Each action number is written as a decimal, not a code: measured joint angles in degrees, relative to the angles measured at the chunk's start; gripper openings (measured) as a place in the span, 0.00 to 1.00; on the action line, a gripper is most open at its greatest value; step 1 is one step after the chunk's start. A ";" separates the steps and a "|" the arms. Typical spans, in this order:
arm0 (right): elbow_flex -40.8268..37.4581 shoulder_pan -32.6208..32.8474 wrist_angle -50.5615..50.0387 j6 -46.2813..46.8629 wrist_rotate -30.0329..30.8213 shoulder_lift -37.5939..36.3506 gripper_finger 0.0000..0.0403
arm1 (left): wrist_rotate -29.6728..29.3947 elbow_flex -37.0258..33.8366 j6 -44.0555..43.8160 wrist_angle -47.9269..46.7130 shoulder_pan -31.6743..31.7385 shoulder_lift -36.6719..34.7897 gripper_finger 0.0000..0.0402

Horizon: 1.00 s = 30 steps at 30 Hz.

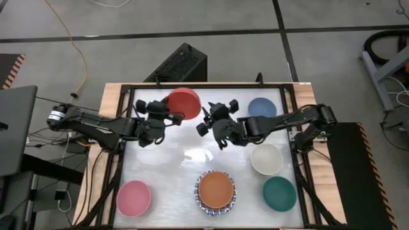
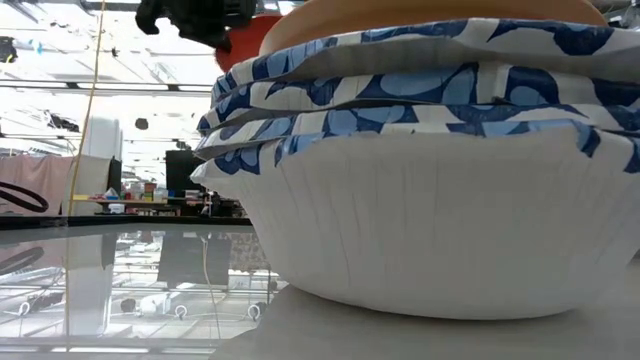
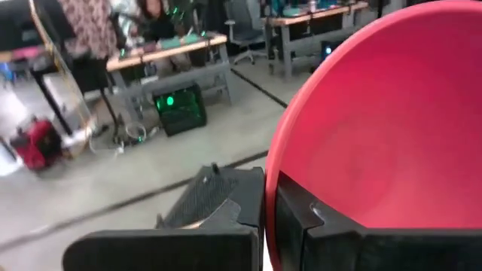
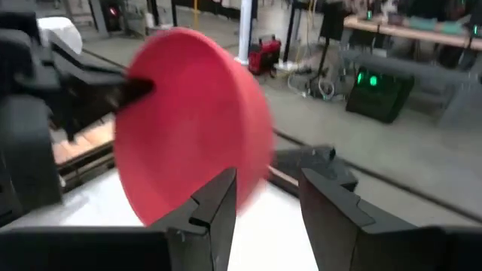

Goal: Nest bowls inside each other by size order
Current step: Stack the orange bowl on top of the brown bowl

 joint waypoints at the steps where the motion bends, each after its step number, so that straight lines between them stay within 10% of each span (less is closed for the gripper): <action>1: 0.00 -0.37 2.02 -1.98 -0.08 0.39 0.41 | 0.26 0.03 2.58 1.00 0.05 0.52 0.00; 13: 0.04 -2.61 7.97 -12.62 1.25 0.83 0.41 | 0.90 -0.03 15.04 9.01 0.12 5.70 0.00; 30: 0.04 -5.34 -1.32 -4.82 -1.76 0.90 0.41 | 2.97 -0.05 43.28 32.78 0.77 5.69 0.00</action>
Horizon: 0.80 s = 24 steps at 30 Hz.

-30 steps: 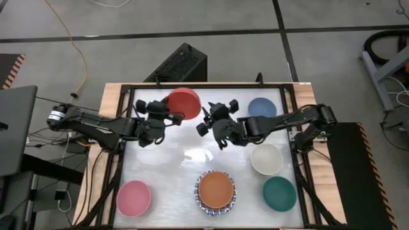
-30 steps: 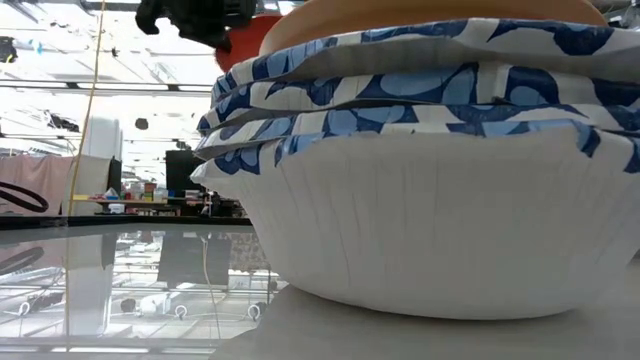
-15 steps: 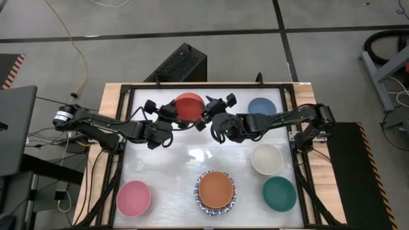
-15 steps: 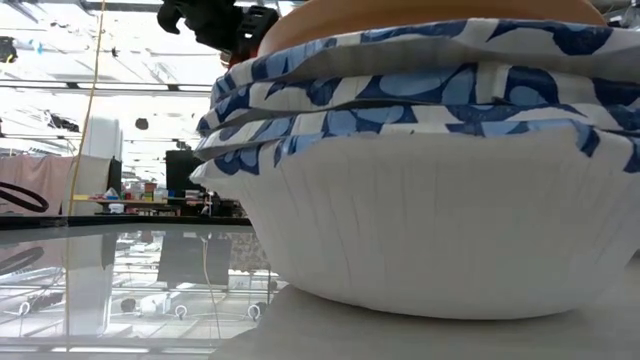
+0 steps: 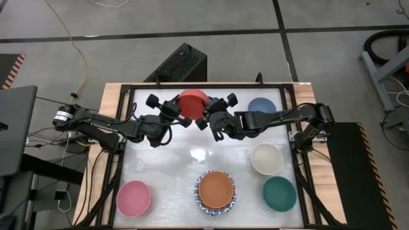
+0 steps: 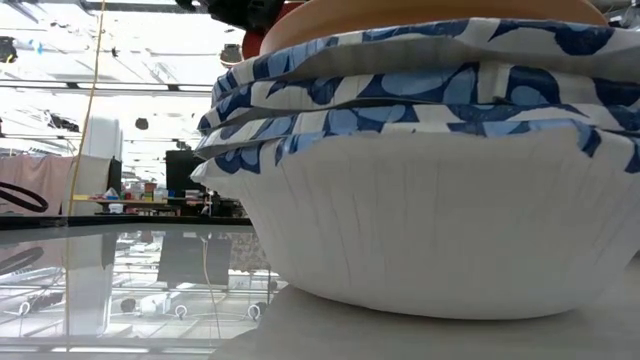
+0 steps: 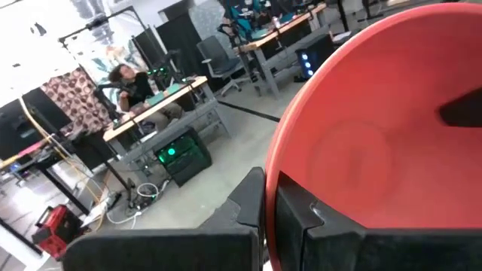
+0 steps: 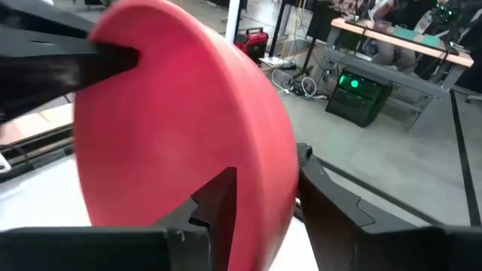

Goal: Nest bowls inside each other by size order
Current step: Stack the orange bowl on top of the brown bowl

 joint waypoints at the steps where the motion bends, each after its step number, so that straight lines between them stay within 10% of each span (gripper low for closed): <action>1: 0.00 -0.14 -0.32 0.46 -0.03 0.00 0.41 | 0.14 0.00 0.30 0.10 -0.03 0.00 0.00; 13: 0.00 -1.12 -4.89 7.78 -2.01 0.05 0.04 | 2.36 0.00 4.67 1.02 -0.06 -0.01 0.00; 24: -0.02 -1.45 -8.88 13.91 -5.16 -0.02 0.02 | 9.72 0.00 13.34 0.98 0.29 -1.23 0.09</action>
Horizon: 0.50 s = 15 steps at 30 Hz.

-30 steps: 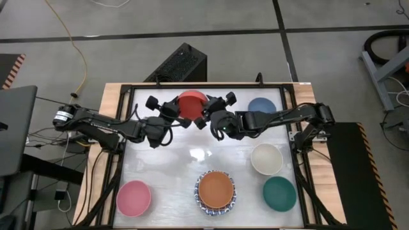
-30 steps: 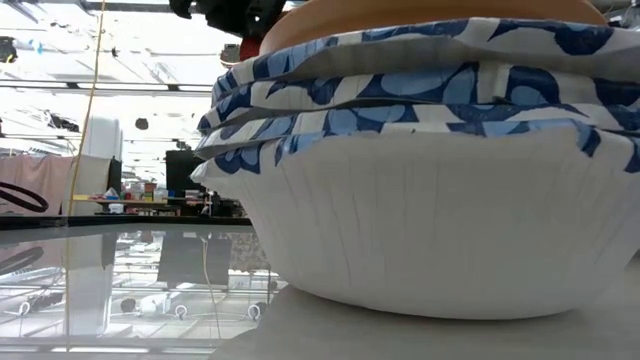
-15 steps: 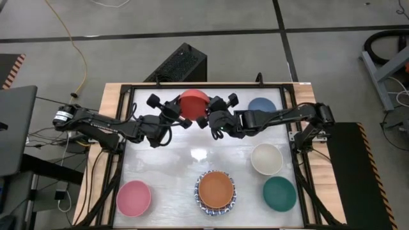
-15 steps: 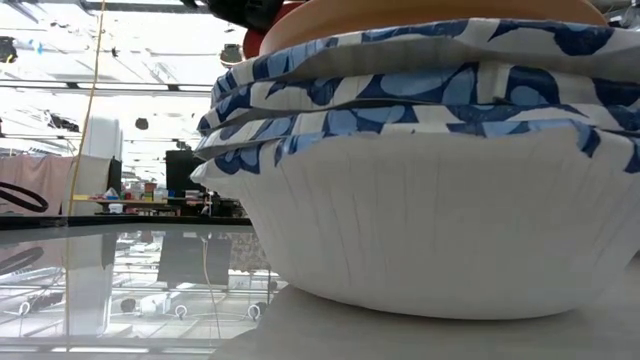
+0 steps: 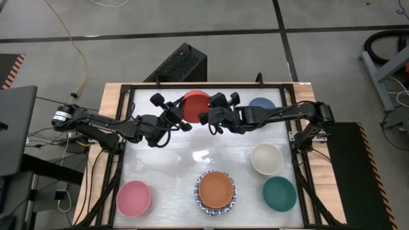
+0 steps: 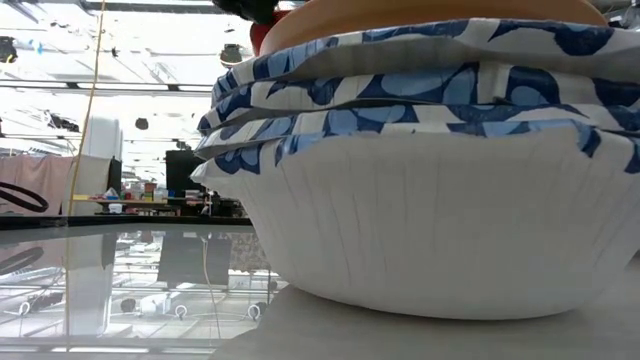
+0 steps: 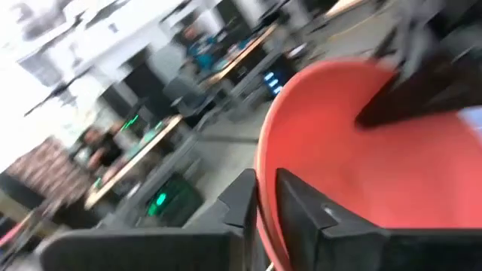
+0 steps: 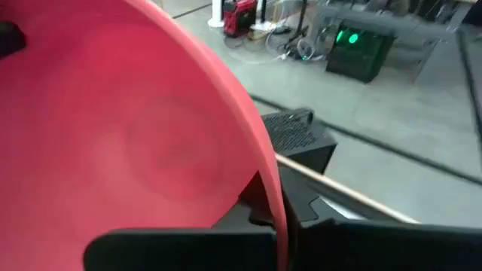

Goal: Nest bowls inside each other by size order
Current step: Stack the orange bowl on top of the brown bowl

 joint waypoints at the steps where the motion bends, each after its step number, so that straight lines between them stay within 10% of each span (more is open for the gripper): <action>1: 0.02 -0.10 -0.66 0.58 -1.11 0.00 0.01 | 2.45 0.00 0.68 -0.33 -0.21 -0.56 0.12; 15: 0.00 -1.11 -5.15 4.59 -18.25 -0.17 0.01 | 15.42 -0.02 -12.74 -10.66 -4.63 -15.71 0.40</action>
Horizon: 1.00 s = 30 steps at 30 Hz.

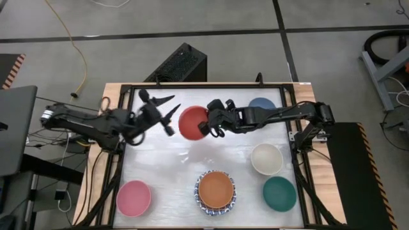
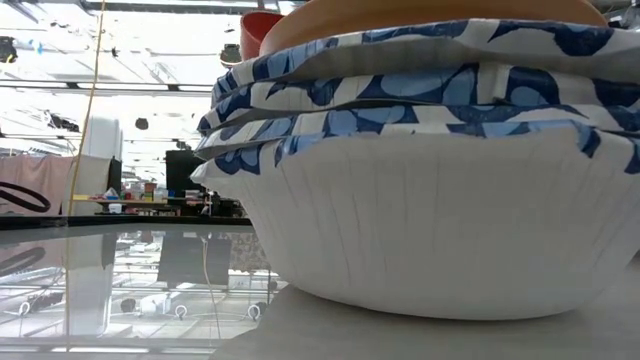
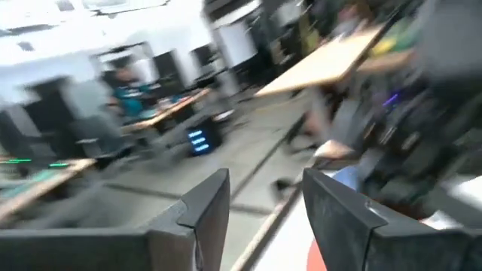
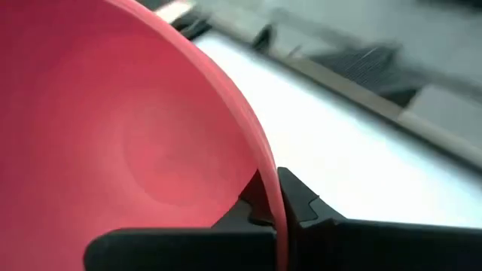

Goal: Nest bowls inside each other by size order
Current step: Stack the orange bowl on top of the brown bowl

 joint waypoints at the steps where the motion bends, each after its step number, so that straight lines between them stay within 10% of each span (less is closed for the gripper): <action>1: 0.00 -0.11 -0.31 0.57 -3.23 0.00 0.01 | 1.94 0.00 -2.62 -1.37 -0.79 -1.65 0.40; 8: 0.00 3.86 -1.22 3.45 -20.83 0.00 0.01 | 19.45 0.00 -19.63 -6.90 -6.49 -12.63 0.39; 15: -0.02 12.43 -3.63 9.06 -23.31 -3.33 0.01 | 33.95 0.02 -36.88 -16.83 -9.52 -19.55 0.39; 30: 0.01 23.33 -15.88 22.54 -23.40 0.02 0.01 | 35.99 0.02 -53.90 -31.56 -12.20 -15.57 0.39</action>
